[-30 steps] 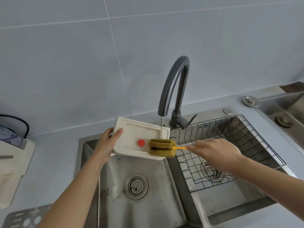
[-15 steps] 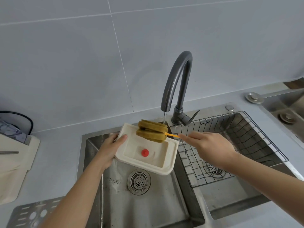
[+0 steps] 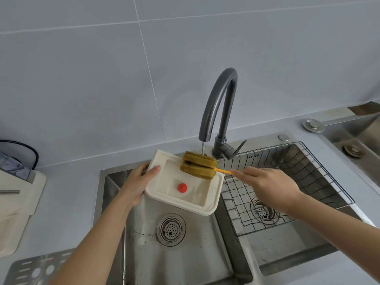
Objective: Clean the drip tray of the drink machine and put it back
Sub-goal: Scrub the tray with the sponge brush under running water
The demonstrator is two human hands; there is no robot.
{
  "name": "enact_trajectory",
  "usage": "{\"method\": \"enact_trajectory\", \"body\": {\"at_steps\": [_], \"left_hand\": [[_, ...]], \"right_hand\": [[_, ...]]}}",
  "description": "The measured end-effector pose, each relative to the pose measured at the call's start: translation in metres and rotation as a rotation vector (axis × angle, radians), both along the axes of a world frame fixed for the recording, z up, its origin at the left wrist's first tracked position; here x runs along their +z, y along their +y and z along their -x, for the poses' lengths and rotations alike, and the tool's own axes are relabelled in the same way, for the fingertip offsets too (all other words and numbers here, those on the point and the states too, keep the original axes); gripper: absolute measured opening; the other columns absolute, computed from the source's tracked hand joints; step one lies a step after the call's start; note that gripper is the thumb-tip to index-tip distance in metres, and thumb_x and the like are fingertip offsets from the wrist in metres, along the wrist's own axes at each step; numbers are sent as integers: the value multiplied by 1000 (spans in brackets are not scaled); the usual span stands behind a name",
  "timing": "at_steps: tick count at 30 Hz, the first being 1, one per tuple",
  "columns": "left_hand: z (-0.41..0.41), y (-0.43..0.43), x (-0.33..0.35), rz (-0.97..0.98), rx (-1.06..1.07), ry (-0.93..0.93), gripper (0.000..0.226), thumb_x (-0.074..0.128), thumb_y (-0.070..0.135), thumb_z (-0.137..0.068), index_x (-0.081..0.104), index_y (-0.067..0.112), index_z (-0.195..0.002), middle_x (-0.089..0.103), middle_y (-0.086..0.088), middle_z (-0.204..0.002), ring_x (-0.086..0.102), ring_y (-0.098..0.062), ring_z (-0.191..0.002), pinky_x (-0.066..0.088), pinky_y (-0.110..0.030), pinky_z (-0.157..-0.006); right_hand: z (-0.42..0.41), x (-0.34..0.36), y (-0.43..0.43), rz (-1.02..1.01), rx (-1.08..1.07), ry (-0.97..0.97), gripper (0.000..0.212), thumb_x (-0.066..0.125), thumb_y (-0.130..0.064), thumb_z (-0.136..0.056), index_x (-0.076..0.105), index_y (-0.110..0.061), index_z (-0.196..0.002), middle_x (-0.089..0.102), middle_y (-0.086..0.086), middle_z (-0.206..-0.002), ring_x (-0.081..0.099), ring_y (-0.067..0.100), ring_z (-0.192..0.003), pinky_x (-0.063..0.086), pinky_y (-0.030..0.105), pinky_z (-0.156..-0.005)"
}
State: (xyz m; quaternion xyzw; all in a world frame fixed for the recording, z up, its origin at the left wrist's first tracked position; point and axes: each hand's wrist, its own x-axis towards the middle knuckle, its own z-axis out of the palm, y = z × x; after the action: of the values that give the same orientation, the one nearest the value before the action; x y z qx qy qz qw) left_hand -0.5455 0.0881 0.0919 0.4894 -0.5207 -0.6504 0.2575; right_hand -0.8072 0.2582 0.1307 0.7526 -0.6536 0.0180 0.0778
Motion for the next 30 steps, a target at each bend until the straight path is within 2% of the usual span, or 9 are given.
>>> {"method": "enact_trajectory", "body": {"at_steps": [4, 6, 8, 12, 17, 20, 25, 27, 30], "left_hand": [[-5, -3, 1, 9, 39, 16, 16, 54, 14, -89, 57, 14, -105, 62, -3, -93, 59, -18, -83, 47, -32, -73], [-8, -4, 0, 7, 56, 19, 10, 54, 14, -89, 57, 17, -98, 62, -3, -92, 58, -17, -82, 47, -32, -73], [-11, -6, 0, 11, 73, 18, 13, 54, 15, -89, 56, 16, -101, 62, -3, -93, 58, -18, -82, 47, -32, -72], [-16, -8, -2, 17, 136, 27, 16, 53, 16, -90, 53, 13, -105, 61, -3, -89, 57, -17, -79, 45, -31, -66], [-21, -11, -5, 39, 168, 29, 22, 54, 17, -89, 53, 12, -111, 61, -2, -91, 57, -17, -81, 46, -31, -69], [-21, -11, -8, 45, 216, 46, 24, 55, 18, -89, 52, 12, -112, 61, -1, -91, 58, -16, -82, 47, -31, -69], [-18, -9, -14, 70, 287, 44, 32, 56, 22, -89, 50, 12, -118, 60, -3, -98, 58, -20, -89, 48, -32, -69], [-17, -8, -15, 83, 308, 40, 36, 56, 24, -88, 49, 12, -122, 59, -6, -107, 57, -24, -96, 49, -37, -76], [-13, -5, -17, 59, 327, 67, 37, 55, 23, -89, 48, 13, -123, 58, -6, -111, 56, -25, -103, 48, -44, -88]], "right_hand": [[8, 1, 12, -41, -21, 35, 76, 79, 13, -29, 71, -14, -99, 60, -4, -59, 48, 18, -30, 5, 17, -34], [12, -2, 16, -59, -33, 18, 77, 79, 13, -28, 71, -14, -99, 65, -4, -63, 51, 19, -31, 11, 15, -35], [15, -3, 19, -77, -53, 7, 78, 79, 14, -28, 71, -14, -100, 68, -4, -66, 50, 18, -31, 14, 15, -35], [14, -9, 24, -64, -107, -21, 80, 77, 14, -26, 73, -16, -100, 60, -7, -58, 20, 12, -35, -4, 14, -37], [6, -27, 33, -116, -164, -92, 83, 75, 15, -31, 69, -18, -107, 56, -10, -57, 36, 14, -25, 18, 19, -28], [0, -29, 37, -116, -179, -87, 80, 77, 12, -28, 71, -19, -102, 55, -12, -56, 19, 9, -33, 14, 15, -31], [-7, -27, 41, -129, -170, -71, 78, 79, 9, -27, 72, -20, -99, 56, -13, -56, 17, 8, -36, 8, 15, -32], [-4, -27, 42, -138, -165, -94, 77, 78, 11, -32, 71, -20, -101, 55, -13, -56, 22, 7, -32, 17, 15, -26], [2, -24, 42, -130, -210, -157, 74, 81, 10, -40, 68, -21, -107, 57, -14, -59, 42, 10, -28, 33, 21, -22]]}}
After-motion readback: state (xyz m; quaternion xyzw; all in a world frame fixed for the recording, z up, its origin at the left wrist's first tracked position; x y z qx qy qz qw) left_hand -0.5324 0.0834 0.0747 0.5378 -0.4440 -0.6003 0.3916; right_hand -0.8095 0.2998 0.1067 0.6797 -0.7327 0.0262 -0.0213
